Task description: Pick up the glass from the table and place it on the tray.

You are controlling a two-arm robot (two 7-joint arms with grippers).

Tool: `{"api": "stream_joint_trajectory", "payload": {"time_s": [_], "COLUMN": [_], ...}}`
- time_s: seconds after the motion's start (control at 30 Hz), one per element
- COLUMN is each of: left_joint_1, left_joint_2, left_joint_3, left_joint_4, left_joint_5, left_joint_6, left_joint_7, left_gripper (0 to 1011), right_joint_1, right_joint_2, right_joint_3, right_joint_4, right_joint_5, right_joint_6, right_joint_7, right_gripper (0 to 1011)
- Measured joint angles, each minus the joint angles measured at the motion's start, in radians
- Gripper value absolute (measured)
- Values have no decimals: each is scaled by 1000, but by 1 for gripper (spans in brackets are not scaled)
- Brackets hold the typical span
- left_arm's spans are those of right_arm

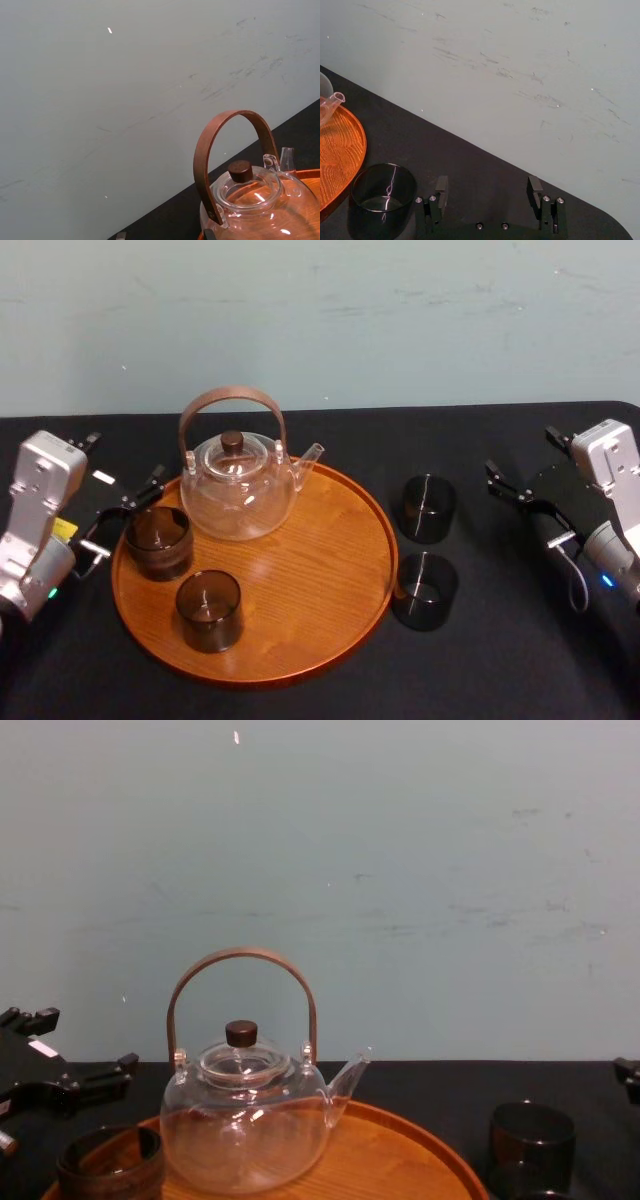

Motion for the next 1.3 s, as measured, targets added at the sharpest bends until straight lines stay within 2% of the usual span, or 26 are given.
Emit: {"api": "stream_joint_trajectory", "payload": {"time_s": [0.8,1.0,1.3], "left_joint_1": [0,0,0], "left_joint_2": [0,0,0], "left_joint_3": [0,0,0], "left_joint_4": [0,0,0], "left_joint_5": [0,0,0], "left_joint_6": [0,0,0], "left_joint_7": [0,0,0], "left_gripper": [1001,1002,1001], "right_joint_1": [0,-27,-114], "right_joint_2": [0,9,46], "right_joint_3": [0,22,71], "right_joint_4": [0,-26,-119], "right_joint_5": [0,10,52], "right_joint_6": [0,4,32], "right_joint_7": [0,26,62], "right_gripper": [1002,1002,1002]}}
